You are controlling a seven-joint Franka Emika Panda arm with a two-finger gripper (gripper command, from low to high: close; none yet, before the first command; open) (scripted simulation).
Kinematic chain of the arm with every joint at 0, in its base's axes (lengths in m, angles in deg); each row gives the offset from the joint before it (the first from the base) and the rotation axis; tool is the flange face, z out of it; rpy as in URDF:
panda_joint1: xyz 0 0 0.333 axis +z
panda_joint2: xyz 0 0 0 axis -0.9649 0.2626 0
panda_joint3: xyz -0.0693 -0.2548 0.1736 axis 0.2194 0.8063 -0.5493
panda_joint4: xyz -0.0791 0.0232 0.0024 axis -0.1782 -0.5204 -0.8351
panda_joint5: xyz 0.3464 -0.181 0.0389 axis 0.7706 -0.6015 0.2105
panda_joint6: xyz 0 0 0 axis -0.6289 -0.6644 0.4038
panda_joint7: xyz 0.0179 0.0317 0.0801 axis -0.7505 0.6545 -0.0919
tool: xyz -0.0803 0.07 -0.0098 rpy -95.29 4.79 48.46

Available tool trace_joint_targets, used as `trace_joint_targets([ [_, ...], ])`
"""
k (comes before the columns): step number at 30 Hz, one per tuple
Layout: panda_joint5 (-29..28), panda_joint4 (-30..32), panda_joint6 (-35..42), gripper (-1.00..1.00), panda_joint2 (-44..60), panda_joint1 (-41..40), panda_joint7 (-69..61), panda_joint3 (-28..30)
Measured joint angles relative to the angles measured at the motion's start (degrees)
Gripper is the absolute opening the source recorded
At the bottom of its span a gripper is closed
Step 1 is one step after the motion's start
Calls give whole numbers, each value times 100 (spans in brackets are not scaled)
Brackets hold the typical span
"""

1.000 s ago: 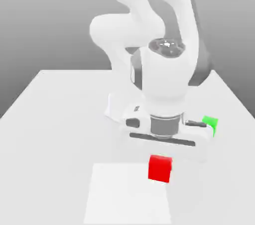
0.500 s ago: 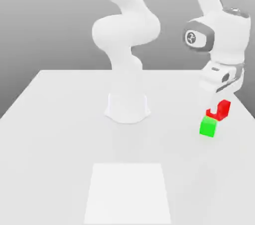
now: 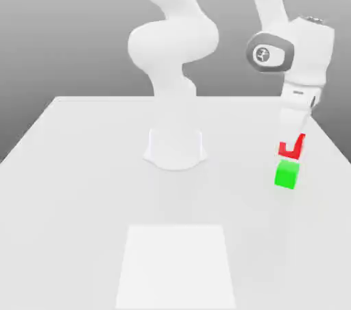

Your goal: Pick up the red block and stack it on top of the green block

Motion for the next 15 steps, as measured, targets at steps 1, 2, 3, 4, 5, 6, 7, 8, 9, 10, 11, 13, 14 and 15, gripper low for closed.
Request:
trace_joint_targets([
  [1,-87,-1,-49,-100,63,-44,59,-17],
  [2,-167,-1,-101,-100,125,-97,112,-45],
  [3,-247,-2,-152,-100,187,-148,164,-72],
  [4,-323,-3,-203,-100,248,-199,215,-99],
  [5,-400,-4,-252,-100,309,-246,266,-123],
  [6,-475,-5,-301,-100,370,-290,317,-144],
  [7,-549,-6,-350,-100,430,-332,366,-163],
  [8,-620,-8,-398,-100,490,-369,414,-177],
  [9,-687,-9,-446,-100,548,-405,459,-194],
  [10,-750,-11,-493,-100,605,-439,502,-209],
  [11,-810,-12,-540,-100,661,-465,543,-216],
  [13,-914,-16,-634,-100,769,-508,614,-228],
  [14,-956,-17,-681,-100,820,-523,644,-231],
  [15,-991,-19,-727,-100,870,-532,668,-230],
])
